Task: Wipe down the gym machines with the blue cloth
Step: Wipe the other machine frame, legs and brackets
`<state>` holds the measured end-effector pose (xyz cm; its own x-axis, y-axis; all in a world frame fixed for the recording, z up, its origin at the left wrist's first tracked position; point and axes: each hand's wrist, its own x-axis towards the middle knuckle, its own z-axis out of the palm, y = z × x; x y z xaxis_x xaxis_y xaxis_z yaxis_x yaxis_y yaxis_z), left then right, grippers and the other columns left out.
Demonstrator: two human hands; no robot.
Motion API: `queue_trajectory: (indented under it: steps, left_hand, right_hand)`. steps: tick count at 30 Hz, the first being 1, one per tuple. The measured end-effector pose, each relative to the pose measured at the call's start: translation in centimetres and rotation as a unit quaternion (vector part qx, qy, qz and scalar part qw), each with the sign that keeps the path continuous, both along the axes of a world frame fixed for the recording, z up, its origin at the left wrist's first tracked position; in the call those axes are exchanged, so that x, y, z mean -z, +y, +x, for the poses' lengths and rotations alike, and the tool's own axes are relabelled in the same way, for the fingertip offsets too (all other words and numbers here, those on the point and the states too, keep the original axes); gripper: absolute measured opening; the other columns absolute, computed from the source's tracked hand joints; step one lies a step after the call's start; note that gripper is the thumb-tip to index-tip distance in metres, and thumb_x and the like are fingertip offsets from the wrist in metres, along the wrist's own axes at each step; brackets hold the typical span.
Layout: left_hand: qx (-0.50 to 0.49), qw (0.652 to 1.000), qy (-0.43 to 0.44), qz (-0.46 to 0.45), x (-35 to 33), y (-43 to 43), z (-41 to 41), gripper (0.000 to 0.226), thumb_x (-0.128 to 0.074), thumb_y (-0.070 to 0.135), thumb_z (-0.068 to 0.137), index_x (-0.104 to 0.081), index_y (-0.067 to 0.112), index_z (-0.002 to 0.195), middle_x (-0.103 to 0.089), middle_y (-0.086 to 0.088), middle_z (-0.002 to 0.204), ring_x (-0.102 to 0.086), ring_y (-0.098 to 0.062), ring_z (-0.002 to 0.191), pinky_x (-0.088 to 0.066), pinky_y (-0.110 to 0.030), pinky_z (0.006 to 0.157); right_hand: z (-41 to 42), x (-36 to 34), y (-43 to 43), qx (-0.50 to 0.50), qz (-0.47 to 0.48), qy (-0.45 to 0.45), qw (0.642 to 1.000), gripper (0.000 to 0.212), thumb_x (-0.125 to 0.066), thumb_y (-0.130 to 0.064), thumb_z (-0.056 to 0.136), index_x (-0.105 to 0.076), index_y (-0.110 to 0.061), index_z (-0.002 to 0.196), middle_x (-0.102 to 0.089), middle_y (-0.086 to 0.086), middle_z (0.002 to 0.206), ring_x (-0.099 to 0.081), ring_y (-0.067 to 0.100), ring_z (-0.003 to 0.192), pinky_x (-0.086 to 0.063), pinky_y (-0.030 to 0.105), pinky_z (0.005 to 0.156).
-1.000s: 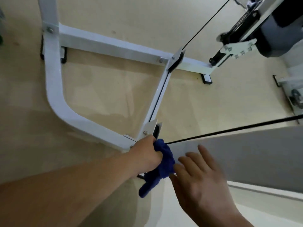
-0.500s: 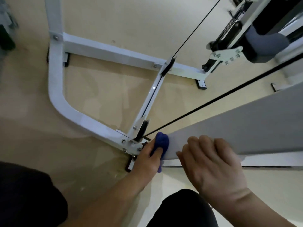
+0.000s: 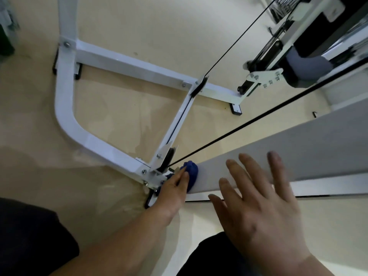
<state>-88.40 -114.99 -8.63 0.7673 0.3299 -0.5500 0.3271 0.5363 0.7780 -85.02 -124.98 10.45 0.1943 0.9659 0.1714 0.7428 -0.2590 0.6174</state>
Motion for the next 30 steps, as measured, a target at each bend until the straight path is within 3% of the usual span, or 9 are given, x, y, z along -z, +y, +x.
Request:
queue_trajectory:
  steps: [2,4,8,11,14,16,22,25,30]
  left_hand:
    - [-0.004,0.999,0.015,-0.028,0.1,0.2,0.6,0.041,-0.045,0.044,0.107,-0.049,0.044,0.147,-0.056,0.010,0.144,-0.052,-0.013,0.129,-0.040,-0.032,0.112]
    - [-0.041,0.999,-0.006,-0.034,-1.5,-0.3,1.4,0.037,-0.049,0.034,0.106,-0.056,0.042,0.142,-0.055,0.013,0.143,-0.053,-0.010,0.127,-0.040,-0.026,0.106]
    - [-0.029,0.995,-0.095,-0.025,-6.4,-0.5,2.7,0.031,-0.051,0.027,0.106,-0.065,0.053,0.112,-0.065,0.035,0.114,-0.058,0.018,0.101,-0.042,-0.002,0.078]
    - [0.012,0.996,-0.089,0.028,-4.3,0.2,1.8,0.030,-0.047,0.034,0.108,-0.055,0.056,0.127,-0.059,0.030,0.129,-0.054,0.015,0.110,-0.038,-0.003,0.086]
    - [0.050,0.999,0.003,0.021,-0.6,0.3,0.6,0.044,-0.036,0.036,0.110,-0.035,0.043,0.153,-0.044,0.008,0.152,-0.046,-0.013,0.133,-0.034,-0.022,0.101]
    - [0.031,0.999,0.026,0.023,0.6,-0.3,0.9,0.045,-0.036,0.034,0.110,-0.036,0.043,0.153,-0.040,0.004,0.156,-0.043,-0.019,0.137,-0.036,-0.032,0.109]
    - [-0.003,0.999,-0.043,0.022,-4.4,-0.4,2.0,0.040,-0.044,0.031,0.108,-0.047,0.042,0.147,-0.047,0.013,0.149,-0.047,-0.007,0.131,-0.035,-0.027,0.111]
    - [-0.006,0.999,-0.028,0.019,-5.5,0.2,1.1,0.041,-0.043,0.030,0.109,-0.046,0.041,0.148,-0.050,0.011,0.149,-0.049,-0.008,0.128,-0.036,-0.026,0.109]
    - [-0.003,0.986,-0.154,-0.065,-10.8,-0.3,1.2,0.033,-0.045,0.015,0.109,-0.061,0.041,0.122,-0.073,0.021,0.114,-0.068,0.000,0.110,-0.053,-0.018,0.090]
  right_hand:
    - [0.1,-2.1,0.1,0.011,0.028,-0.024,0.999,0.028,-0.065,-0.032,0.098,-0.079,-0.008,0.098,-0.073,0.018,0.120,-0.065,0.041,0.122,-0.027,0.064,0.119]
    - [0.9,-3.3,0.0,0.021,0.021,-0.060,0.998,0.030,-0.061,-0.032,0.100,-0.076,-0.006,0.097,-0.072,0.017,0.110,-0.067,0.041,0.112,-0.032,0.056,0.118]
    - [2.1,-2.8,0.1,0.010,0.023,-0.095,0.995,0.025,-0.065,-0.026,0.096,-0.066,-0.010,0.077,-0.066,0.012,0.086,-0.067,0.037,0.087,-0.040,0.046,0.089]
    - [2.1,-2.7,0.2,-0.006,0.042,-0.098,0.994,0.025,-0.066,-0.025,0.094,-0.064,-0.012,0.073,-0.064,0.008,0.081,-0.065,0.035,0.080,-0.039,0.044,0.084]
    - [2.0,-2.8,0.1,-0.004,0.044,-0.102,0.994,0.027,-0.062,-0.027,0.096,-0.065,-0.012,0.074,-0.064,0.007,0.081,-0.066,0.035,0.081,-0.038,0.044,0.085]
    - [1.9,-2.5,0.2,-0.001,0.053,-0.104,0.993,0.028,-0.062,-0.027,0.096,-0.064,-0.013,0.072,-0.063,0.006,0.079,-0.066,0.034,0.080,-0.038,0.043,0.085]
    - [2.2,-2.1,0.4,-0.002,0.073,-0.110,0.991,0.030,-0.065,-0.022,0.093,-0.056,-0.013,0.065,-0.057,0.006,0.072,-0.062,0.033,0.075,-0.039,0.043,0.081]
    - [2.2,-2.1,0.6,0.004,0.074,-0.106,0.992,0.032,-0.061,-0.024,0.095,-0.057,-0.013,0.066,-0.057,0.007,0.074,-0.062,0.034,0.078,-0.038,0.044,0.084]
    - [2.0,-1.8,0.9,0.016,0.085,-0.104,0.991,0.024,-0.065,-0.015,0.088,-0.053,-0.013,0.067,-0.050,0.008,0.070,-0.055,0.033,0.074,-0.037,0.043,0.081]
